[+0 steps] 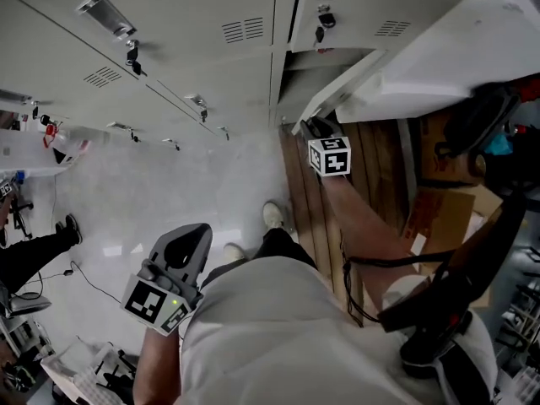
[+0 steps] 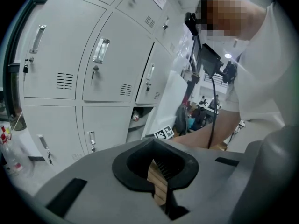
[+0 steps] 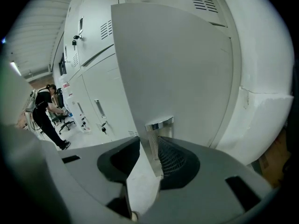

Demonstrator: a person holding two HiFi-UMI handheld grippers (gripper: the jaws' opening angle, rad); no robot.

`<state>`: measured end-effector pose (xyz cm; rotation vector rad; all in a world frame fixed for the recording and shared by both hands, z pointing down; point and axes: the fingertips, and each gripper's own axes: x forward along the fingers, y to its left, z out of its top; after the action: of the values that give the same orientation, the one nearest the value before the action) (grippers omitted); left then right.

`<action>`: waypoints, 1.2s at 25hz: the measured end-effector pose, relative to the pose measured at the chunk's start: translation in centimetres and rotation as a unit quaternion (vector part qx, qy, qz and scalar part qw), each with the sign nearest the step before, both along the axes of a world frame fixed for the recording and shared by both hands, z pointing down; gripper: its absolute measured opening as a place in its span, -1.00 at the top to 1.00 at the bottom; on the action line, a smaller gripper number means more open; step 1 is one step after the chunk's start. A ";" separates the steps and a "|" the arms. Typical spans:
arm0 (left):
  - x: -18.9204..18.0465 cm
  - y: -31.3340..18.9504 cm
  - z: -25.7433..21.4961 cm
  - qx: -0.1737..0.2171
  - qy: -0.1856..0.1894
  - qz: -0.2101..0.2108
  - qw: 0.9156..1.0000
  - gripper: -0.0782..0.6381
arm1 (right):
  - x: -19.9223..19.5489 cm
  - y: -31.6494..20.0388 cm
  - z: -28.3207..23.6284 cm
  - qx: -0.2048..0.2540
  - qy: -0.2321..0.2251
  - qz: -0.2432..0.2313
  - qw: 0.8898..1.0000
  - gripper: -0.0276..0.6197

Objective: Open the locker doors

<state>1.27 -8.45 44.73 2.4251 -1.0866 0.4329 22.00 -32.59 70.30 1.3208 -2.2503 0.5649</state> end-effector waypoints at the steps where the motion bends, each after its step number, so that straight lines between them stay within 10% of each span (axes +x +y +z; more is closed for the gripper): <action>1: 0.2 0.0 -0.1 0.001 0.000 0.004 1.000 0.75 | 0.3 0.4 0.0 -0.001 0.000 0.002 1.000 0.56; 30: 10.5 -0.8 -0.2 0.022 0.022 0.135 0.990 0.75 | 15.9 9.2 0.3 -0.023 0.072 0.043 0.996 0.78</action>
<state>11.81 -9.29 44.49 2.6184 -0.7573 0.4429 37.94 -23.36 70.58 1.3958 -2.0611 0.5306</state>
